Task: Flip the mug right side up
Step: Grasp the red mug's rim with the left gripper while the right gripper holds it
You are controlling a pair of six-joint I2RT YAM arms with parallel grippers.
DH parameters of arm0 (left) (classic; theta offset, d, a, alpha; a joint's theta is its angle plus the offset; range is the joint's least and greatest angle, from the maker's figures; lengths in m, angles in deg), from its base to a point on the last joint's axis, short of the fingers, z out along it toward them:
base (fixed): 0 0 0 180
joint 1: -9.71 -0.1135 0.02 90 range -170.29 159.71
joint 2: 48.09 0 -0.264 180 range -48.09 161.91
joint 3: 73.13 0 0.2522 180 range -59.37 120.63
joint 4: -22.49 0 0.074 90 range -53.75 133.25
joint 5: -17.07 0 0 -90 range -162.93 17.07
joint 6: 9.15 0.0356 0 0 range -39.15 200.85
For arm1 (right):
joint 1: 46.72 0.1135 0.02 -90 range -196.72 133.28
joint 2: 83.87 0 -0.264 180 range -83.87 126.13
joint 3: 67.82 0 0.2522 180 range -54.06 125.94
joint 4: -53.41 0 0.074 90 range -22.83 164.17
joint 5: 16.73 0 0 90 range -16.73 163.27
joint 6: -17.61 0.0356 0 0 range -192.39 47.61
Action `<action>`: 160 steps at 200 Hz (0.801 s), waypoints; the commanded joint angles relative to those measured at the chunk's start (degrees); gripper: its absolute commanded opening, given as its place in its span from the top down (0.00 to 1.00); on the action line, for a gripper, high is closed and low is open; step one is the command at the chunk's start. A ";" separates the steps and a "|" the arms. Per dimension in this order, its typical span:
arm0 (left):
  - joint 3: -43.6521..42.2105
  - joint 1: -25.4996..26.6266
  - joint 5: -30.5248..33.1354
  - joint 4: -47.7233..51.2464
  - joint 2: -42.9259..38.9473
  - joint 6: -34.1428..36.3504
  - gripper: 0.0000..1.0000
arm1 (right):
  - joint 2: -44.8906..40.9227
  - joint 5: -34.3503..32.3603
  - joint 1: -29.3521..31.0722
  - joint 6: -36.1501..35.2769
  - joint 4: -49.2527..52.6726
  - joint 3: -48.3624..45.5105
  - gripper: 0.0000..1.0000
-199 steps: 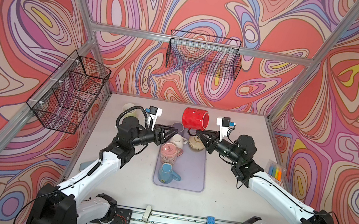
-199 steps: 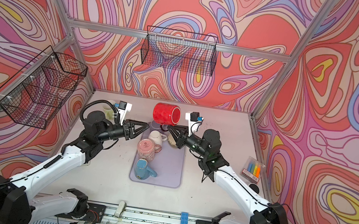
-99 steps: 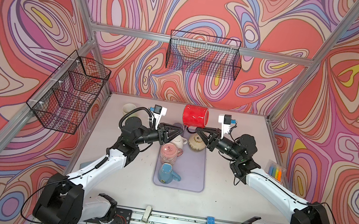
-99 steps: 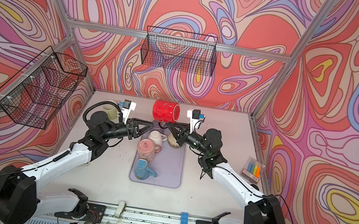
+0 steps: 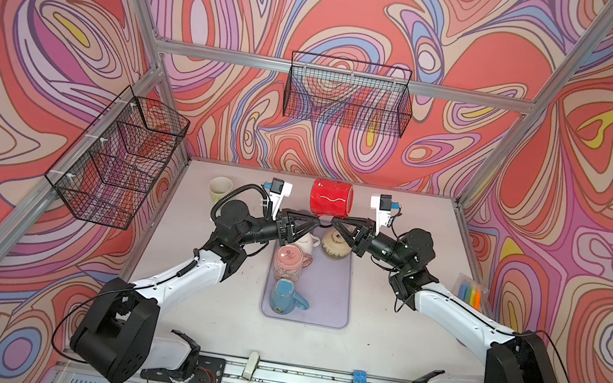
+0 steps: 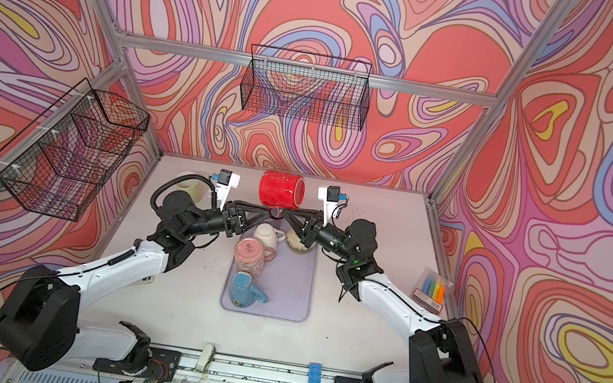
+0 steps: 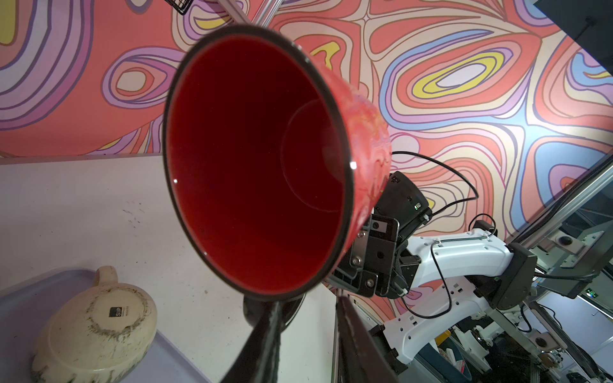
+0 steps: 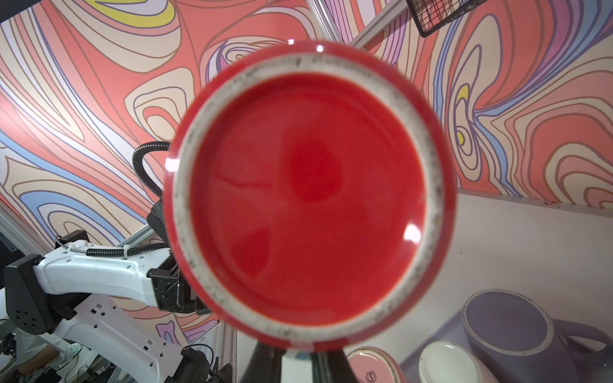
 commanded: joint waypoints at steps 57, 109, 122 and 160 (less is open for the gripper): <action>2.93 0.12 2.45 10.19 -3.32 8.95 0.60 | -2.28 1.46 -0.04 -1.62 -3.42 2.34 0.95; 3.41 0.13 2.85 13.06 -3.51 11.15 0.59 | -2.22 2.04 -0.05 -1.24 -3.67 2.56 0.95; 3.12 0.09 2.87 12.09 -2.92 10.59 0.59 | -2.00 2.47 -0.04 -0.69 -4.25 2.76 0.95; 2.90 0.25 2.29 9.46 -1.22 9.29 0.59 | -0.56 5.51 -0.05 0.40 -5.41 3.24 0.95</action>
